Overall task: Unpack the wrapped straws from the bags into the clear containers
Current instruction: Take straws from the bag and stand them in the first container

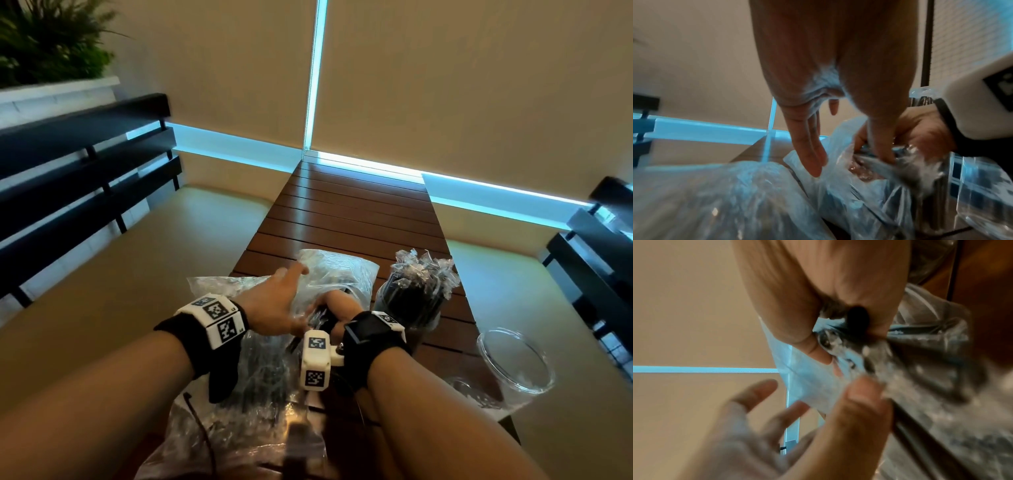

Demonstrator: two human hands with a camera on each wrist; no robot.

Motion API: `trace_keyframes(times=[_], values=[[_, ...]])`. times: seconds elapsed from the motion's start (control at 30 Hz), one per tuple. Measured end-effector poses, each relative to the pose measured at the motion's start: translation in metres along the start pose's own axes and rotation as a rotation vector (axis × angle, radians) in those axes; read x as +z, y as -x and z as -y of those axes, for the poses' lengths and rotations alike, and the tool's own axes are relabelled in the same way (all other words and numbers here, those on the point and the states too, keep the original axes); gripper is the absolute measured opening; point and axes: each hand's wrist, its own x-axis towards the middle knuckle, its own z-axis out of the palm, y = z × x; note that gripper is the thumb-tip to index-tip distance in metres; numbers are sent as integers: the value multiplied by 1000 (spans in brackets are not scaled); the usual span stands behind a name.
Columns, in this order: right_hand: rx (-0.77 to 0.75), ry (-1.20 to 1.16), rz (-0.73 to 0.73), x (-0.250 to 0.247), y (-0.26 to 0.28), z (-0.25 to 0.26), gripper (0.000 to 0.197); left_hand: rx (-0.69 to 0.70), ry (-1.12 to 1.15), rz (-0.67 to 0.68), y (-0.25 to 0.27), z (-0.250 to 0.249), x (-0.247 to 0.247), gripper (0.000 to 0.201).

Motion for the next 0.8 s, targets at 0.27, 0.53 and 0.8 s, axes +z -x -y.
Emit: trace_keyframes(times=[0.27, 0.53, 0.8], values=[[45, 119, 76, 2, 1, 3, 16, -103, 15, -210, -20, 5, 12, 11], [-14, -132, 1, 5, -14, -4, 24, -108, 40, -105, -8, 15, 0, 4], [54, -189, 41, 20, -23, -2, 25, -68, 80, -132, -6, 15, 8, 39]])
